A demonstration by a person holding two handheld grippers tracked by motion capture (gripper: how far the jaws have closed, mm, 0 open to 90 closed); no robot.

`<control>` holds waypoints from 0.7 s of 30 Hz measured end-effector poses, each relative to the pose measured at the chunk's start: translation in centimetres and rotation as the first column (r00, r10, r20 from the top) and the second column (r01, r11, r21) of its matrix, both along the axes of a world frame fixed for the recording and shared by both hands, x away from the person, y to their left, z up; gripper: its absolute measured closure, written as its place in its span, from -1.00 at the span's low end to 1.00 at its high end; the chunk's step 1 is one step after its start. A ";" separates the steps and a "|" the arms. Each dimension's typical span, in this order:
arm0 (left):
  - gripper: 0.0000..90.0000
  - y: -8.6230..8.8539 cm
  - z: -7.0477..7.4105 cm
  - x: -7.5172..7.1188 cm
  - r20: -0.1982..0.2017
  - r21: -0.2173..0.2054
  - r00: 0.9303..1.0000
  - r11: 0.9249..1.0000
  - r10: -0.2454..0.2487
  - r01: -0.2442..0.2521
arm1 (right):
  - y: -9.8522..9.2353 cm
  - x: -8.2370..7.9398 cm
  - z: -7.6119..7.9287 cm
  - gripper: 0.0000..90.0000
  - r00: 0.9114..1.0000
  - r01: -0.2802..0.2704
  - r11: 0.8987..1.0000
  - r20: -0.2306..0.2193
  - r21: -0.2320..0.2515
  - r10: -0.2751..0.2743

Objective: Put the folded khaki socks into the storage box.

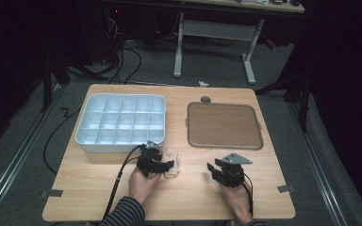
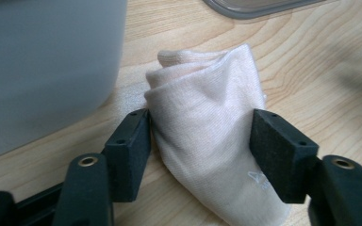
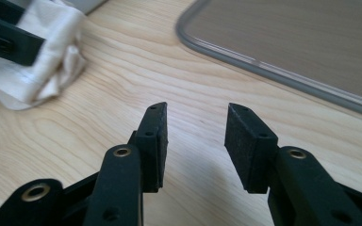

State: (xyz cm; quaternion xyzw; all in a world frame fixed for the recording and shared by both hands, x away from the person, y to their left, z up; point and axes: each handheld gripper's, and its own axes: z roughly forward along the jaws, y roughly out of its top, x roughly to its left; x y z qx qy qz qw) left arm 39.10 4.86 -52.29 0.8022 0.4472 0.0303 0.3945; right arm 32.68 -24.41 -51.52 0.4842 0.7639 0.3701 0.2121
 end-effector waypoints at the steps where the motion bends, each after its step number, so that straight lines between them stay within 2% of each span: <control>1: -0.09 0.0 0.0 0.0 0.000 -0.001 1.000 1.000 -0.004 0.004 | -0.3 0.0 -0.1 0.31 1.000 0.010 1.000 0.000 0.000 -0.010; 7: 0.02 0.0 -0.1 0.0 0.008 -0.006 1.000 1.000 -0.021 0.021 | -1.9 -0.2 -0.6 0.25 0.998 0.066 0.998 -0.015 -0.017 -0.066; 14: 0.19 0.1 -0.2 0.1 -0.009 -0.024 0.999 0.999 -0.031 0.031 | -3.1 -0.3 -1.2 0.20 0.994 0.109 0.993 -0.024 -0.054 -0.111; 17: 0.35 0.1 -0.1 0.0 -0.002 -0.025 0.999 0.999 -0.040 0.040 | -3.5 -0.2 -1.5 0.16 0.990 0.140 0.988 -0.025 -0.063 -0.142; 21: 0.46 0.0 0.0 -0.2 0.014 -0.018 0.999 0.999 -0.050 0.050 | -3.6 0.0 -1.5 0.11 0.987 0.155 0.986 -0.025 -0.064 -0.156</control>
